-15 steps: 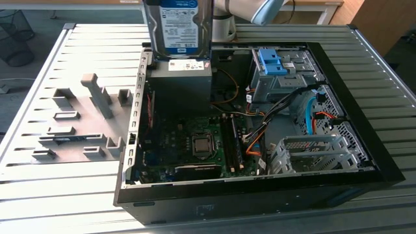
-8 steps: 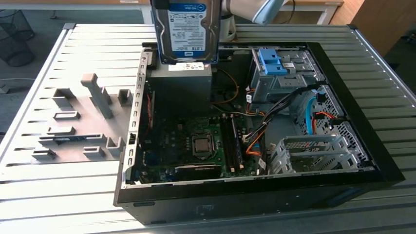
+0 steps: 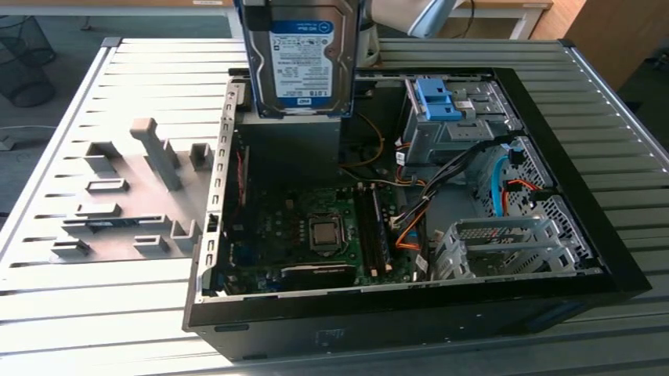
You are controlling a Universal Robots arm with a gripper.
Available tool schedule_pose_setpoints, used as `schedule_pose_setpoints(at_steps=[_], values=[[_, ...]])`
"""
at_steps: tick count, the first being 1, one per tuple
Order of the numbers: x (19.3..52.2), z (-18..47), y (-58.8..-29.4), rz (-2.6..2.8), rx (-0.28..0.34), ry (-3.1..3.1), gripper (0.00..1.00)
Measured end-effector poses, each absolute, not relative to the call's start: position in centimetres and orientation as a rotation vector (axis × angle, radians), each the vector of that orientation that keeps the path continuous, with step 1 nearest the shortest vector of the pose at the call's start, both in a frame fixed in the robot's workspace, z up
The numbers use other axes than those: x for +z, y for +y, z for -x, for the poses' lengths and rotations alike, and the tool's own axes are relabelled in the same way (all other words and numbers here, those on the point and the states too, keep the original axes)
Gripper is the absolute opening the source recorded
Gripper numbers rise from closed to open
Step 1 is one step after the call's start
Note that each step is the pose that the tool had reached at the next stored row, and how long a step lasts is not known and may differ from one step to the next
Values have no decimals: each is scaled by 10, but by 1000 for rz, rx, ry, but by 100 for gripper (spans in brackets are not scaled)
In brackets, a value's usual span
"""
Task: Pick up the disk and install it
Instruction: 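Pick up the disk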
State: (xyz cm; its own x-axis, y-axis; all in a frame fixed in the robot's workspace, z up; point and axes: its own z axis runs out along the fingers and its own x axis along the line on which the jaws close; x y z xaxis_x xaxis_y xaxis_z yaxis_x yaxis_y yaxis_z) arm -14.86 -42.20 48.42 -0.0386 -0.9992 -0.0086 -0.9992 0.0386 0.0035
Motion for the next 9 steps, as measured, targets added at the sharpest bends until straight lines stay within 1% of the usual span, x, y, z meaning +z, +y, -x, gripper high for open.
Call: schedule_pose_setpoints(at_steps=[4, 9], values=[[483, 149, -434, 2175, 13, 2261, 37], [480, 132, -437, 2175, 12, 2261, 37]])
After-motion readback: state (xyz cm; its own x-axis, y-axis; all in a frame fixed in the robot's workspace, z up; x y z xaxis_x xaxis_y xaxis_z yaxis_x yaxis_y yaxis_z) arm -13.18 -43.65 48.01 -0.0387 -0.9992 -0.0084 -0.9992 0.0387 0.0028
